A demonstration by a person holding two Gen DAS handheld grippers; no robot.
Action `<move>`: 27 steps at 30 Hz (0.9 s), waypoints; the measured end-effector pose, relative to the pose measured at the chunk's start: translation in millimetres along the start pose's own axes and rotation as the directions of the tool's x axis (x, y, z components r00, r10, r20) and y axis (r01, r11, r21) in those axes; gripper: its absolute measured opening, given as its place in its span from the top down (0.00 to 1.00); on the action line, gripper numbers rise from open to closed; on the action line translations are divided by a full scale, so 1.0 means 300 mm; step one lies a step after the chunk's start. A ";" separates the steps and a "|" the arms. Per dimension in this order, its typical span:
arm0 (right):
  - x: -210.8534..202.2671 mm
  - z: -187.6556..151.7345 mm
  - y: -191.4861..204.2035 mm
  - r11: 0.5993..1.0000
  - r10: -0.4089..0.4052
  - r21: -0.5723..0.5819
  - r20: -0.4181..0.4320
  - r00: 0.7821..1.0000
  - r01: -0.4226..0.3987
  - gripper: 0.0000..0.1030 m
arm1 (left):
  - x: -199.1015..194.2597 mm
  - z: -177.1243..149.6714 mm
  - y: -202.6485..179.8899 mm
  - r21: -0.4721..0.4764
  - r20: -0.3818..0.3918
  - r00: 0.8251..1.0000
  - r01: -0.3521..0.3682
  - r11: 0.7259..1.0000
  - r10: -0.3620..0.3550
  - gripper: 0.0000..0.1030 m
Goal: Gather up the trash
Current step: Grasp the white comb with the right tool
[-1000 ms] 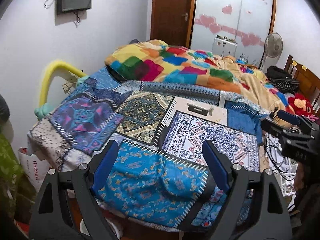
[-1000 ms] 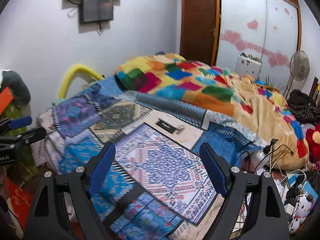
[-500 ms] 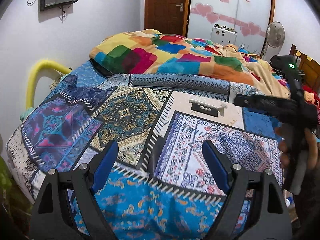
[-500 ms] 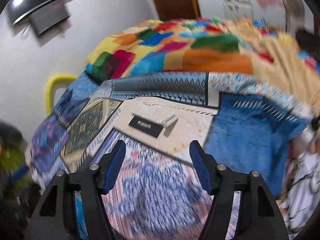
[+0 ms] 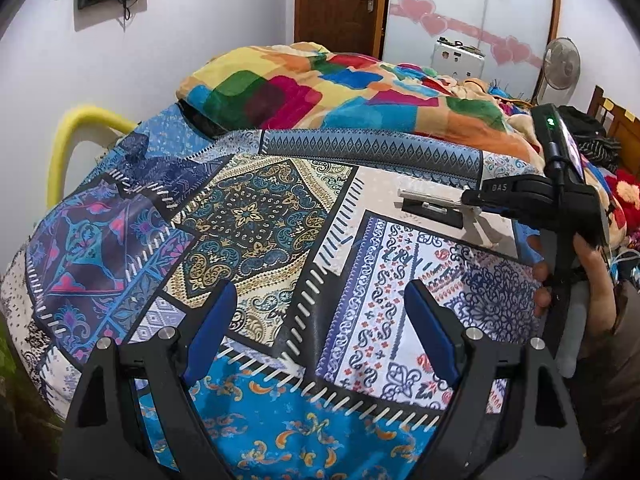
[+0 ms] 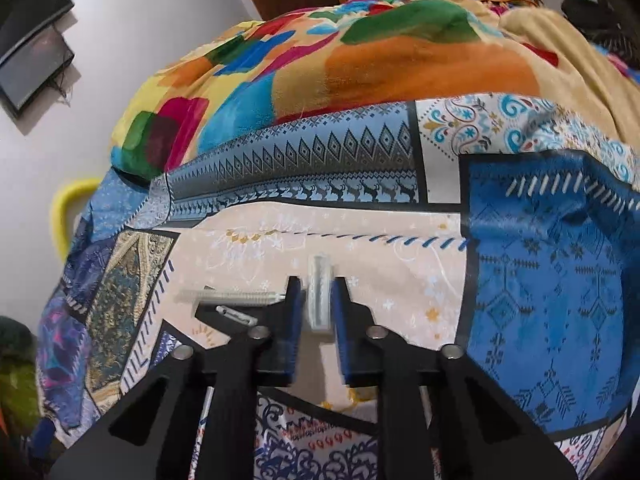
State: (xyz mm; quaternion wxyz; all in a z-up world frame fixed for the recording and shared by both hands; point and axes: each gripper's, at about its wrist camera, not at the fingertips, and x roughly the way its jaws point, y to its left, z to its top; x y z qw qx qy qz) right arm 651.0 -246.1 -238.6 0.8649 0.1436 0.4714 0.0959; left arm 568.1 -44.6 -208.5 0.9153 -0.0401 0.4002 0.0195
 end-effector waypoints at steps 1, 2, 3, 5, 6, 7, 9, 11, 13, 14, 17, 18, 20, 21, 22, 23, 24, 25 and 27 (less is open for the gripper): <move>0.000 0.007 -0.008 1.000 0.003 0.009 0.003 1.000 -0.003 0.89 | 0.006 0.008 -0.003 -0.004 -0.007 1.000 0.004 1.000 -0.004 0.17; -0.005 0.011 -0.015 1.000 0.001 0.016 0.008 1.000 -0.001 0.89 | 0.012 0.015 -0.008 -0.006 -0.013 1.000 0.005 1.000 -0.006 0.17; -0.011 0.017 -0.025 1.000 0.003 0.023 0.017 1.000 -0.004 0.89 | 0.020 0.028 -0.013 -0.008 -0.020 1.000 0.006 1.000 -0.006 0.17; -0.026 0.025 -0.041 0.999 0.013 0.036 0.028 1.000 -0.014 0.89 | 0.033 0.054 -0.025 -0.021 -0.028 0.999 0.015 1.000 -0.015 0.17; -0.036 0.032 -0.055 0.999 0.023 0.045 0.032 0.999 -0.025 0.89 | 0.037 0.063 -0.030 -0.030 -0.032 0.999 0.019 0.999 -0.020 0.17; -0.053 0.034 -0.070 0.998 0.029 0.050 0.040 0.999 -0.031 0.89 | 0.048 0.078 -0.035 -0.046 -0.041 0.999 0.029 0.999 -0.031 0.17; -0.103 0.030 -0.109 0.998 0.034 0.047 0.060 0.998 -0.037 0.89 | 0.078 0.110 -0.050 -0.080 -0.063 0.996 0.055 0.995 -0.061 0.17; -0.149 0.021 -0.142 0.998 0.039 0.040 0.078 0.996 -0.042 0.89 | 0.131 0.138 -0.074 -0.103 -0.103 0.992 0.064 0.993 -0.074 0.17; -0.195 0.008 -0.180 0.999 0.033 0.030 0.093 0.995 -0.036 0.89 | 0.180 0.154 -0.108 -0.099 -0.132 0.990 0.044 0.994 -0.057 0.17; -0.212 0.001 -0.196 0.999 0.027 0.024 0.096 0.995 -0.029 0.89 | 0.211 0.162 -0.130 -0.097 -0.142 0.989 0.028 0.995 -0.042 0.17; -0.269 -0.033 -0.254 1.000 -0.004 0.000 0.113 0.994 0.004 0.89 | 0.273 0.182 -0.179 -0.102 -0.163 0.986 0.022 0.995 -0.038 0.17; -0.276 -0.040 -0.257 1.000 -0.016 -0.007 0.121 0.993 0.017 0.89 | 0.291 0.190 -0.197 -0.119 -0.165 0.985 0.028 0.993 -0.047 0.17; -0.295 -0.056 -0.274 0.999 -0.029 -0.022 0.139 0.990 0.032 0.89 | 0.319 0.207 -0.233 -0.158 -0.160 0.985 0.038 0.987 -0.063 0.17; -0.305 -0.067 -0.285 0.999 -0.040 -0.030 0.146 0.988 0.045 0.89 | 0.329 0.212 -0.246 -0.168 -0.160 0.984 0.045 0.985 -0.072 0.17; -0.306 -0.071 -0.287 0.998 -0.045 -0.034 0.150 0.988 0.050 0.89 | 0.347 0.219 -0.268 -0.182 -0.164 0.982 0.059 0.981 -0.089 0.17; -0.308 -0.077 -0.290 0.998 -0.047 -0.039 0.155 0.987 0.054 0.89 | 0.368 0.224 -0.289 -0.199 -0.174 0.980 0.064 0.978 -0.100 0.17; -0.310 -0.083 -0.293 0.998 -0.048 -0.043 0.159 0.986 0.055 0.89 | 0.388 0.226 -0.304 -0.213 -0.182 0.978 0.063 0.975 -0.103 0.17; -0.309 -0.086 -0.293 0.997 -0.048 -0.047 0.163 0.986 0.056 0.89 | 0.403 0.229 -0.318 -0.223 -0.187 0.977 0.056 0.973 -0.099 0.17; -0.303 -0.090 -0.289 0.997 -0.041 -0.052 0.165 0.985 0.050 0.89 | 0.432 0.230 -0.349 -0.226 -0.182 0.981 0.020 0.974 -0.062 0.17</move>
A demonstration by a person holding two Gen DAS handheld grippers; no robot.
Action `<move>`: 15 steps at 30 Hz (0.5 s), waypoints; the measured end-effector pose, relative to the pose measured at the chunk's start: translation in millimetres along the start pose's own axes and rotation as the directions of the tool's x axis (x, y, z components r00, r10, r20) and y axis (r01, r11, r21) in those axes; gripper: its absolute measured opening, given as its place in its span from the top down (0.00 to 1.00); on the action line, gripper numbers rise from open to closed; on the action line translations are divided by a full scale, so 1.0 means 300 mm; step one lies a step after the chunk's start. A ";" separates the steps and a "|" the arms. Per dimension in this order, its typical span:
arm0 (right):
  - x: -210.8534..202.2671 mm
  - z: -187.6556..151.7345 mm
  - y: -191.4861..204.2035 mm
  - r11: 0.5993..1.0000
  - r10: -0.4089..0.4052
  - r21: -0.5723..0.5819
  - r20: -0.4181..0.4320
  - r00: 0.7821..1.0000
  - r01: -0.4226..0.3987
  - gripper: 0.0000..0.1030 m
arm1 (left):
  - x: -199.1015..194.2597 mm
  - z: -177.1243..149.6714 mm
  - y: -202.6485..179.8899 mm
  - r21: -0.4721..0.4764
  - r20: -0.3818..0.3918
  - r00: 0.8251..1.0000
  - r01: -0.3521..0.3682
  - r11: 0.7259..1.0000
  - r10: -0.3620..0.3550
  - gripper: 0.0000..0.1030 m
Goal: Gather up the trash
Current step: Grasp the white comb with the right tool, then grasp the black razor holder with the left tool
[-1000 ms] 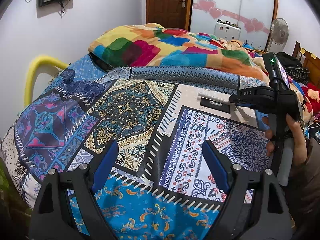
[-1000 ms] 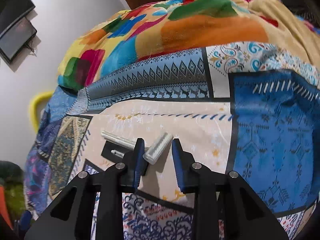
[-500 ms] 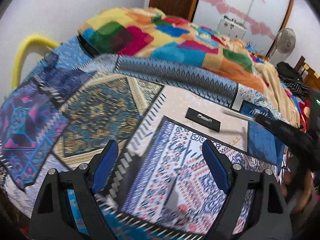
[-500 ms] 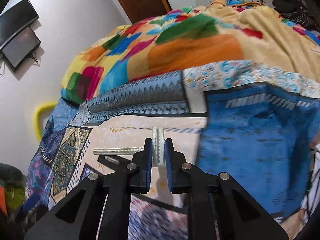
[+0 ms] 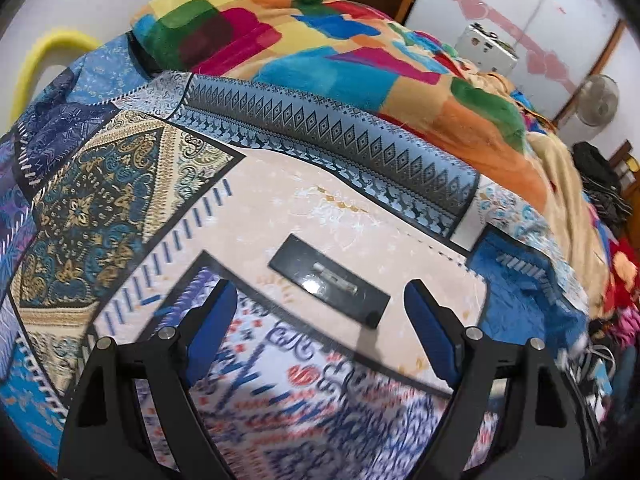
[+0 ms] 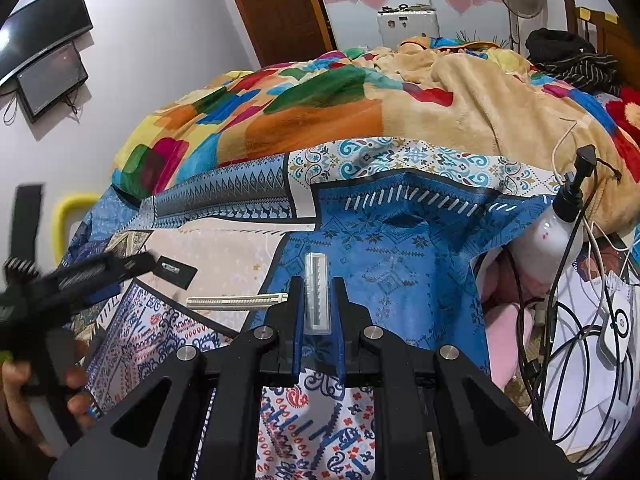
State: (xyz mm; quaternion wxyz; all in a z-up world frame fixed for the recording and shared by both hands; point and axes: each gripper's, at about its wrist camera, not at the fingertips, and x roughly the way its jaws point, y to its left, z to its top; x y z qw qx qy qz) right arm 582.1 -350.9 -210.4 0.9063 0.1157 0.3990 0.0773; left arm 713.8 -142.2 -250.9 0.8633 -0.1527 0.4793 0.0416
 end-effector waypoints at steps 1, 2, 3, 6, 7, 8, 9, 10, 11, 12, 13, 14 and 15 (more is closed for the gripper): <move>0.001 -0.003 0.002 1.000 0.006 0.001 0.001 1.000 -0.006 0.89 | 0.009 -0.003 -0.011 0.004 0.011 1.000 -0.023 1.000 0.023 0.17; 0.000 -0.008 -0.004 1.000 0.015 -0.001 0.000 1.000 -0.015 0.89 | 0.020 -0.009 -0.024 0.011 0.025 0.998 -0.053 0.999 0.053 0.17; 0.004 -0.010 -0.002 1.000 0.020 -0.006 -0.001 1.000 -0.020 0.89 | 0.031 -0.015 -0.033 0.019 0.034 0.996 -0.078 0.997 0.077 0.17; 0.002 -0.026 -0.002 0.999 0.024 -0.021 -0.001 1.000 -0.024 0.89 | 0.052 -0.033 -0.047 0.034 0.052 0.992 -0.119 0.992 0.117 0.19; 0.002 -0.030 -0.003 0.999 0.025 -0.023 -0.002 1.000 -0.025 0.89 | 0.054 -0.039 -0.054 0.045 0.060 0.990 -0.133 0.990 0.130 0.19; 0.002 -0.033 -0.003 0.999 0.028 -0.023 -0.003 1.000 -0.028 0.89 | 0.053 -0.044 -0.057 0.053 0.070 0.988 -0.140 0.989 0.136 0.19; 0.001 -0.034 -0.001 0.999 0.031 -0.024 -0.004 1.000 -0.031 0.89 | 0.051 -0.048 -0.054 0.051 0.075 0.988 -0.137 0.989 0.133 0.19; 0.000 -0.036 -0.001 0.999 0.030 -0.026 -0.003 1.000 -0.030 0.89 | 0.048 -0.051 -0.052 0.053 0.081 0.988 -0.136 0.989 0.132 0.21; -0.003 -0.039 0.000 0.999 0.029 -0.028 -0.002 1.000 -0.030 0.89 | 0.046 -0.055 -0.052 0.060 0.085 0.988 -0.137 0.989 0.131 0.23; -0.004 -0.040 0.001 0.999 0.028 -0.029 -0.002 1.000 -0.028 0.89 | 0.039 -0.059 -0.053 0.069 0.088 0.989 -0.127 0.989 0.121 0.31; -0.005 -0.042 0.002 0.999 0.028 -0.026 -0.004 1.000 -0.029 0.89 | 0.031 -0.063 -0.049 0.080 0.088 0.990 -0.114 0.990 0.107 0.46; -0.006 -0.044 0.001 0.999 0.030 -0.024 -0.006 1.000 -0.030 0.89 | 0.024 -0.065 -0.046 0.091 0.086 0.992 -0.098 0.991 0.090 0.55; -0.007 -0.046 0.002 0.999 0.030 -0.022 -0.012 0.999 -0.031 0.89 | 0.019 -0.066 -0.047 0.109 0.074 0.995 -0.073 0.991 0.065 0.71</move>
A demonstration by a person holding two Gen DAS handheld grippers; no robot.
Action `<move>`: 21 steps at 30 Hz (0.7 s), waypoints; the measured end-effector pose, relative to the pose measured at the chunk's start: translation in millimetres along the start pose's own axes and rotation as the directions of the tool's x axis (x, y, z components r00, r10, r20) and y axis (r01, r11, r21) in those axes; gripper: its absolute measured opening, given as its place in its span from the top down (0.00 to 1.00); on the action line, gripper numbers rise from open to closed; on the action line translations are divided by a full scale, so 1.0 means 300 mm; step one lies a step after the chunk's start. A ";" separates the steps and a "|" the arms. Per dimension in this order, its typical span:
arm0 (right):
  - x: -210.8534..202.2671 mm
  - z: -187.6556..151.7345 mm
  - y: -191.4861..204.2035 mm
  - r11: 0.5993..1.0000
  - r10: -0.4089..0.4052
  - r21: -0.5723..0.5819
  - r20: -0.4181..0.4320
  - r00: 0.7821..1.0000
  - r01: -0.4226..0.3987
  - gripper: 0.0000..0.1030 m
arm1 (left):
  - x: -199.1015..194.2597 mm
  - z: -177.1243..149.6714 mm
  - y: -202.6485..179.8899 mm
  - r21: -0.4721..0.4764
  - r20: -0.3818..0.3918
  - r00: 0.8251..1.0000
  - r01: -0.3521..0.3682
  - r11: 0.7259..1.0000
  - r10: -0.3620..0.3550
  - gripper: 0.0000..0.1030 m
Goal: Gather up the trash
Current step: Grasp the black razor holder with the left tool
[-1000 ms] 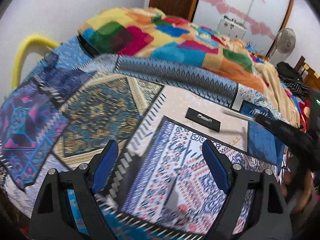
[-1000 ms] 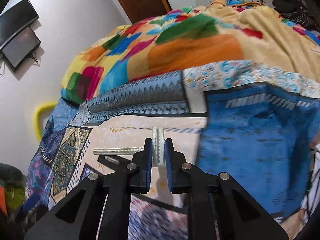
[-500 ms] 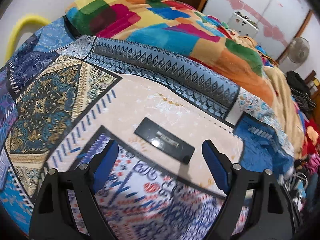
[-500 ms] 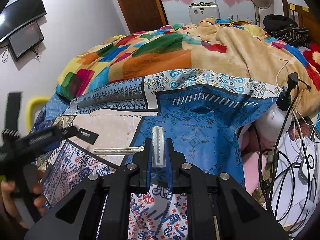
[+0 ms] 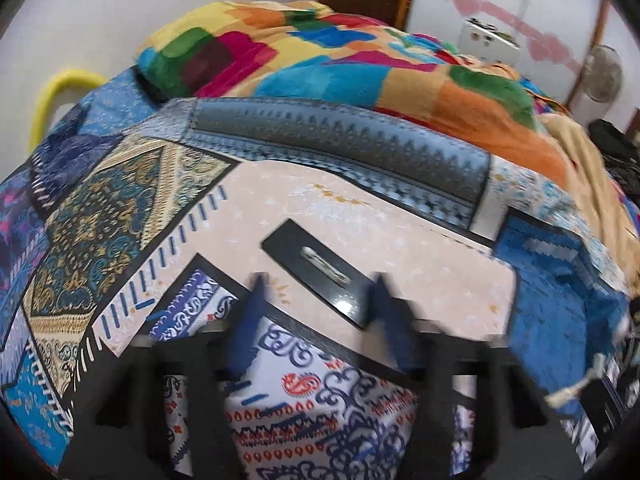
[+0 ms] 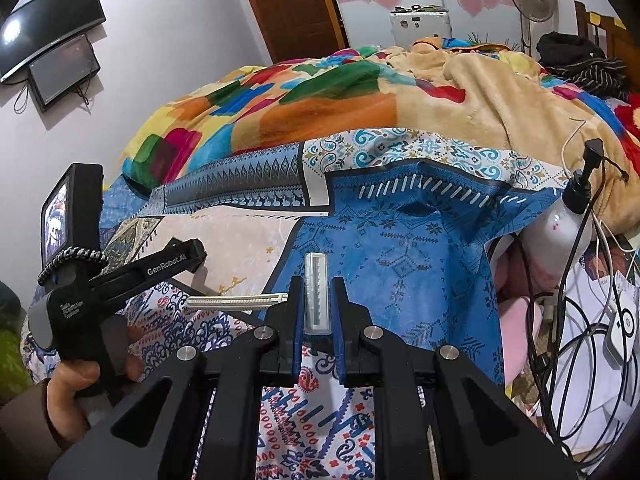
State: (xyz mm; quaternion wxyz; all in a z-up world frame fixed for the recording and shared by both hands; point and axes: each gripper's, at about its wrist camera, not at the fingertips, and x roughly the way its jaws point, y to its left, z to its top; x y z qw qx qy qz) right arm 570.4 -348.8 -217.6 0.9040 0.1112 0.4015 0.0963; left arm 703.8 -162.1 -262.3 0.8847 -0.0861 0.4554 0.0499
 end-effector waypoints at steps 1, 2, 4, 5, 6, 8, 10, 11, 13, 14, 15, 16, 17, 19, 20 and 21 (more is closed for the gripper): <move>-0.004 -0.002 0.002 1.000 0.000 0.000 -0.003 1.000 0.000 0.89 | -0.006 0.000 -0.001 0.021 -0.023 0.999 0.044 0.999 -0.043 0.88; -0.009 -0.004 0.005 1.000 -0.002 -0.002 -0.004 1.000 0.002 0.89 | -0.011 -0.002 -0.004 0.038 -0.042 0.997 0.064 0.997 -0.062 0.94; -0.019 -0.008 0.013 1.000 -0.004 -0.008 -0.006 1.000 0.004 0.89 | -0.019 -0.014 -0.003 0.069 -0.068 0.994 0.089 0.994 -0.084 1.00; -0.026 -0.010 0.018 1.000 -0.005 -0.012 -0.006 1.000 0.005 0.89 | -0.025 -0.028 0.004 0.084 -0.084 0.992 0.101 0.991 -0.094 1.00; -0.033 -0.012 0.023 1.000 -0.006 -0.016 -0.008 1.000 0.006 0.89 | -0.037 -0.046 0.014 0.102 -0.088 0.990 0.116 0.988 -0.107 1.00; -0.049 -0.016 0.034 1.000 -0.005 -0.025 -0.011 1.000 0.005 0.89 | -0.064 -0.076 0.037 0.127 -0.107 0.984 0.153 0.980 -0.140 1.00; -0.065 -0.020 0.044 0.999 -0.001 -0.036 -0.012 1.000 0.001 0.89 | -0.088 -0.098 0.057 0.137 -0.128 0.977 0.188 0.972 -0.171 1.00; -0.076 -0.022 0.051 0.999 0.003 -0.043 -0.012 1.000 -0.003 0.89 | -0.101 -0.108 0.066 0.141 -0.134 0.973 0.204 0.969 -0.186 1.00; -0.089 -0.025 0.058 0.999 0.007 -0.049 -0.008 1.000 -0.007 0.89 | -0.118 -0.111 0.074 0.143 -0.150 0.969 0.216 0.966 -0.195 1.00; -0.091 -0.027 0.060 0.999 0.008 -0.049 -0.006 1.000 -0.008 0.89 | -0.121 -0.103 0.078 0.128 -0.158 0.970 0.206 0.970 -0.185 0.98; -0.096 -0.028 0.060 0.999 0.011 -0.045 -0.002 1.000 -0.011 0.89 | -0.120 -0.095 0.082 0.112 -0.162 0.969 0.205 0.972 -0.186 0.93; -0.094 -0.027 0.056 0.999 0.013 -0.040 -0.001 1.000 -0.013 0.89 | -0.115 -0.082 0.089 0.080 -0.163 0.968 0.207 0.975 -0.192 0.83; -0.092 -0.028 0.051 0.999 0.014 -0.033 -0.003 1.000 -0.014 0.89 | -0.107 -0.070 0.097 0.043 -0.162 0.967 0.207 0.977 -0.197 0.75; -0.085 -0.029 0.041 1.000 0.019 -0.021 -0.010 1.000 -0.020 0.89 | -0.085 -0.040 0.114 -0.040 -0.150 0.968 0.196 0.980 -0.200 0.52; -0.080 -0.029 0.035 1.000 0.019 -0.014 -0.012 1.000 -0.019 0.89 | -0.072 -0.027 0.123 -0.080 -0.139 0.969 0.196 0.977 -0.206 0.52; -0.073 -0.029 0.027 1.000 0.019 -0.009 -0.016 1.000 -0.019 0.89 | -0.055 -0.013 0.119 -0.104 -0.136 0.969 0.195 0.975 -0.208 0.52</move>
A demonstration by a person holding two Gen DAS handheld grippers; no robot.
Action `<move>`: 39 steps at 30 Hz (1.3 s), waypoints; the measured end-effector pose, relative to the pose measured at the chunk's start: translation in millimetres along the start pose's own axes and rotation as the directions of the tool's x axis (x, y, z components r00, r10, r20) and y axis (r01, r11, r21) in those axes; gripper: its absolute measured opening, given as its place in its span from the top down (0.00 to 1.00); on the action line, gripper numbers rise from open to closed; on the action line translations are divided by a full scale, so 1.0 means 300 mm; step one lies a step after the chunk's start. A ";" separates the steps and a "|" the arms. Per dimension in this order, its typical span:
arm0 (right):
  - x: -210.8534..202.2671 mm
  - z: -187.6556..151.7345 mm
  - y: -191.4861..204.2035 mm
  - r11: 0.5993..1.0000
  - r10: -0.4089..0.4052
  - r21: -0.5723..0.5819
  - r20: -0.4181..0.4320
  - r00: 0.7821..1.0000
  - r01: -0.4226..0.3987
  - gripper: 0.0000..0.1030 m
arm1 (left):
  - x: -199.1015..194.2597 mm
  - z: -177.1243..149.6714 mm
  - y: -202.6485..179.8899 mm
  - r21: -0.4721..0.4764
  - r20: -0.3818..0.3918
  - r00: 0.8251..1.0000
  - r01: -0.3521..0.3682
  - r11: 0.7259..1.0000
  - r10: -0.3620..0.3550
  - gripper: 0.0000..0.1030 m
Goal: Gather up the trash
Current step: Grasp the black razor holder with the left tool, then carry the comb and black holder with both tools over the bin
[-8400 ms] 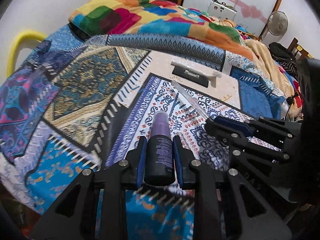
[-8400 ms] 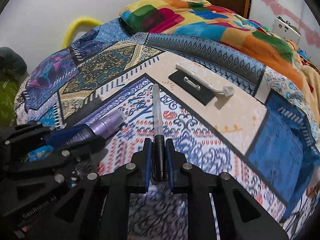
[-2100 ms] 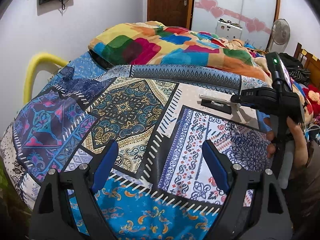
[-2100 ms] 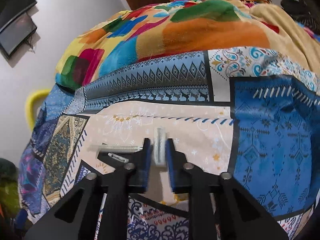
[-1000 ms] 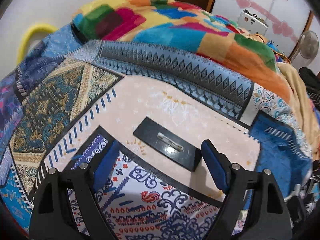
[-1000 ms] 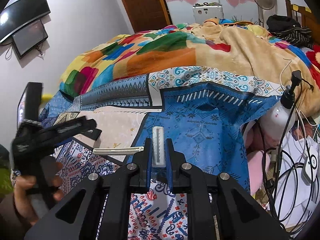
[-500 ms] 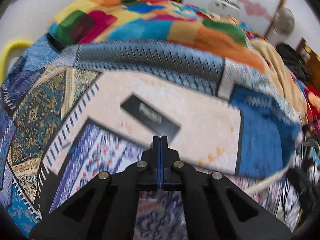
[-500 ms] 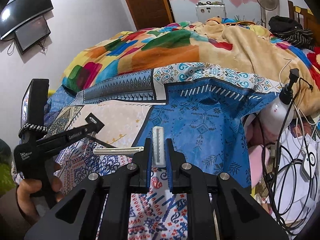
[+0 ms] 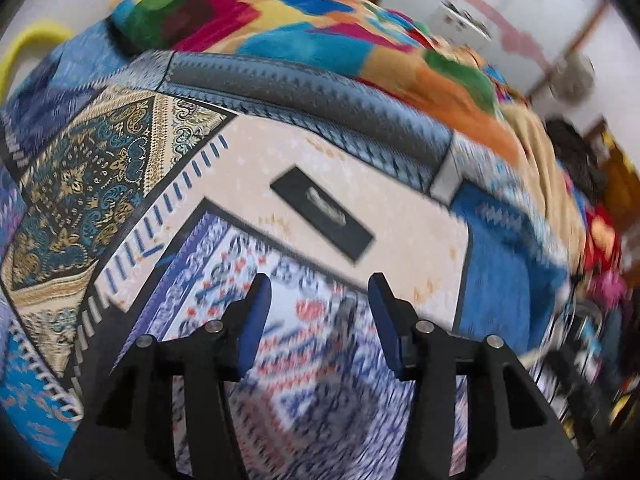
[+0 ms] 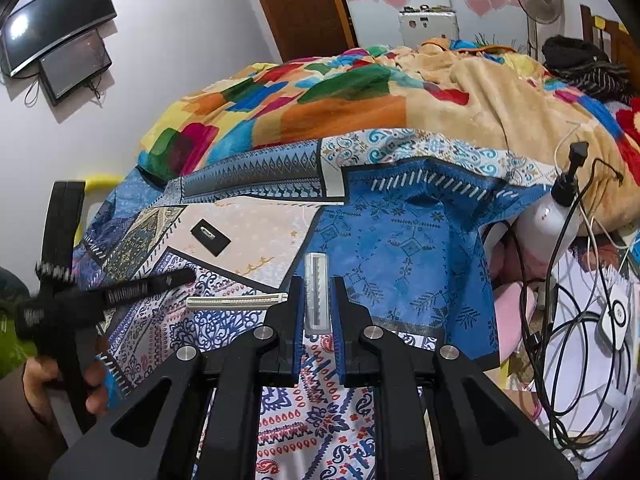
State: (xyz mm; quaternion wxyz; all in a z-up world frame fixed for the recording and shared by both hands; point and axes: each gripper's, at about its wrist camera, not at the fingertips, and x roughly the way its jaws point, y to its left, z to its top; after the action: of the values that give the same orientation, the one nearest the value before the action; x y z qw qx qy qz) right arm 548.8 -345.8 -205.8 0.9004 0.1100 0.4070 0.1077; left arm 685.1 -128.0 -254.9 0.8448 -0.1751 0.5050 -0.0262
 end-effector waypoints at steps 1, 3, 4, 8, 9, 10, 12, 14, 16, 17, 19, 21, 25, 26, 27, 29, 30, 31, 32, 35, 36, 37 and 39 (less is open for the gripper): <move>0.005 0.000 -0.006 1.000 -0.001 0.001 -0.004 1.000 0.001 0.89 | 0.016 0.014 0.000 -0.020 -0.004 1.000 -0.004 1.000 0.004 0.51; 0.023 0.000 -0.023 1.000 -0.007 0.003 -0.014 1.000 0.007 0.89 | 0.029 0.034 -0.016 -0.035 0.027 0.999 -0.028 0.999 0.029 0.49; 0.027 0.000 -0.026 1.000 -0.008 0.004 -0.017 1.000 0.008 0.89 | 0.042 0.047 -0.025 -0.046 0.031 0.998 -0.049 0.998 0.050 0.47; 0.042 -0.005 -0.048 1.000 -0.012 0.010 -0.028 1.000 0.013 0.89 | 0.073 0.075 -0.070 -0.064 0.076 0.990 -0.113 0.991 0.118 0.36; 0.044 -0.005 -0.053 1.000 -0.012 0.012 -0.029 0.999 0.012 0.89 | 0.083 0.081 -0.076 -0.065 0.083 0.988 -0.127 0.990 0.132 0.33; 0.044 -0.007 -0.058 1.000 -0.013 0.012 -0.029 0.999 0.013 0.89 | 0.092 0.082 -0.088 -0.061 0.094 0.983 -0.152 0.986 0.158 0.32; 0.043 -0.007 -0.068 1.000 -0.017 0.015 -0.027 0.999 0.018 0.89 | 0.111 0.078 -0.113 -0.033 0.106 0.969 -0.220 0.975 0.223 0.32; 0.040 -0.008 -0.077 1.000 -0.019 0.020 -0.026 0.999 0.020 0.89 | 0.134 0.070 -0.149 0.015 0.112 0.950 -0.293 0.956 0.290 0.32; 0.040 -0.009 -0.090 0.999 -0.021 0.032 -0.030 0.999 0.022 0.89 | 0.140 0.054 -0.161 0.023 0.141 0.939 -0.319 0.947 0.313 0.32; 0.038 -0.010 -0.093 0.999 -0.020 0.035 -0.031 0.999 0.021 0.89 | 0.137 0.048 -0.156 0.020 0.149 0.939 -0.315 0.949 0.309 0.33; 0.030 -0.011 -0.095 0.999 -0.021 0.036 -0.031 0.999 0.022 0.89 | 0.127 0.040 -0.149 0.034 0.149 0.941 -0.311 0.950 0.303 0.43; 0.019 -0.010 -0.093 0.999 -0.027 0.028 -0.029 0.999 0.027 0.89 | 0.109 0.029 -0.135 0.049 0.148 0.944 -0.304 0.951 0.295 0.59; -0.002 -0.006 -0.092 0.999 -0.020 0.028 -0.023 1.000 0.020 0.89 | 0.058 -0.007 -0.069 0.111 0.127 0.960 -0.262 0.959 0.248 0.76; -0.007 -0.007 -0.090 0.999 -0.017 0.030 -0.022 1.000 0.017 0.89 | 0.043 -0.020 -0.046 0.128 0.126 0.962 -0.259 0.957 0.243 0.76; -0.012 -0.009 -0.088 0.999 -0.015 0.030 -0.022 1.000 0.015 0.89 | 0.034 -0.034 -0.040 0.141 0.123 0.964 -0.252 0.957 0.235 0.76; -0.016 -0.012 -0.081 1.000 -0.012 0.029 -0.025 1.000 0.012 0.89 | 0.005 -0.067 -0.007 0.178 0.108 0.971 -0.228 0.957 0.212 0.76; -0.018 -0.016 -0.077 0.999 -0.007 0.031 -0.028 1.000 0.008 0.89 | -0.009 -0.085 0.005 0.191 0.097 0.976 -0.210 0.959 0.194 0.76; -0.020 -0.018 -0.075 1.000 -0.003 0.031 -0.031 1.000 0.003 0.89 | -0.022 -0.099 0.017 0.200 0.085 0.981 -0.187 0.962 0.174 0.76; -0.023 -0.021 -0.070 1.000 0.001 0.029 -0.033 0.999 0.000 0.89 | -0.036 -0.115 0.028 0.210 0.072 0.986 -0.165 0.964 0.153 0.76; -0.039 -0.027 -0.043 1.000 0.005 0.011 -0.034 0.999 -0.005 0.89 | -0.083 -0.188 0.055 0.266 0.032 0.993 -0.116 0.957 0.111 0.77; -0.044 -0.028 -0.032 1.000 0.006 0.002 -0.035 0.999 -0.006 0.89 | -0.098 -0.217 0.059 0.284 0.027 0.994 -0.113 0.952 0.110 0.77; -0.049 -0.030 -0.022 1.000 0.007 -0.005 -0.035 0.999 -0.007 0.89 | -0.113 -0.240 0.061 0.305 0.031 0.993 -0.122 0.945 0.118 0.77; -0.059 -0.034 0.000 1.000 0.007 -0.024 -0.038 0.999 -0.007 0.89 | -0.138 -0.281 0.066 0.331 0.019 0.992 -0.123 0.935 0.124 0.77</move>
State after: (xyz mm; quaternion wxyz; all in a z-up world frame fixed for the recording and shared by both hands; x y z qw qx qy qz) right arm 529.7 -349.8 -199.9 0.8934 0.0987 0.4223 0.1177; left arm 589.4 -123.0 -262.4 0.8616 0.0017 0.5044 -0.0579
